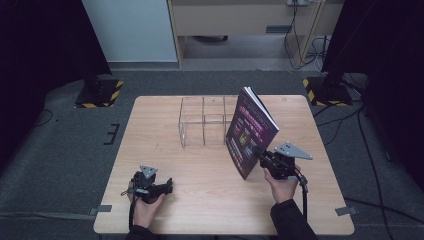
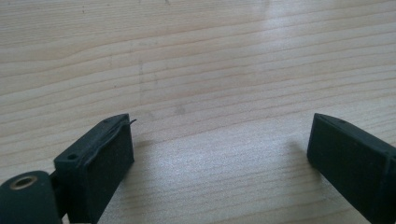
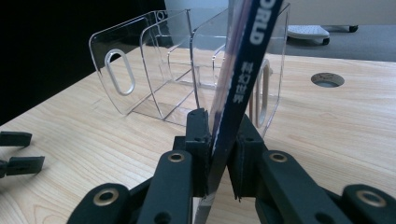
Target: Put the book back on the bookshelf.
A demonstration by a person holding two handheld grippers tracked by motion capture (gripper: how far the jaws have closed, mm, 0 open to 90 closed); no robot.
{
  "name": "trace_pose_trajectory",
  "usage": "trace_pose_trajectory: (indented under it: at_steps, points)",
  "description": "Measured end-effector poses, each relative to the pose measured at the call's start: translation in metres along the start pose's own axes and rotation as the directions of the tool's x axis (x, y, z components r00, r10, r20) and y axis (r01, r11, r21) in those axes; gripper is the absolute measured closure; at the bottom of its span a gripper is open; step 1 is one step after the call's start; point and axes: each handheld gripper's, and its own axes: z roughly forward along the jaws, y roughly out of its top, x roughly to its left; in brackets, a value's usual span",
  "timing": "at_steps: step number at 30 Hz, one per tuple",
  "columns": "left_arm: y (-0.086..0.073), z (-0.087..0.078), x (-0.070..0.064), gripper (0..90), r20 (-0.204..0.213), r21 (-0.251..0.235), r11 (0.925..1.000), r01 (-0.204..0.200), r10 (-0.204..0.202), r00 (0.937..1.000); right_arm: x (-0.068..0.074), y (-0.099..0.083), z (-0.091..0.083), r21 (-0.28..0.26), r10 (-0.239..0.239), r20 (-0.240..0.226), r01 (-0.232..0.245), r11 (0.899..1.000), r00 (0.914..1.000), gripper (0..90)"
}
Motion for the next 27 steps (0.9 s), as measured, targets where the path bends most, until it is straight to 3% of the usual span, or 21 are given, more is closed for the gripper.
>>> trace_pose_trajectory:
  at_steps: [11,17,27]
  points:
    - [0.000,0.000,0.000,6.2,0.000,0.000,1.0000,0.000,0.000,1.0000,-0.003,0.014,-0.008,-0.054,0.008,0.016,-0.007,0.999,0.9998,75.0]
    - [0.000,0.000,0.000,6.2,0.000,0.000,1.0000,0.000,0.000,1.0000,-0.006,0.029,-0.018,-0.123,0.021,0.025,-0.018,0.992,0.9994,74.0]
    - [0.000,0.000,0.000,6.2,0.000,0.000,1.0000,0.000,0.000,1.0000,-0.007,0.040,-0.019,-0.148,0.045,0.040,-0.039,0.988,0.9982,76.7]
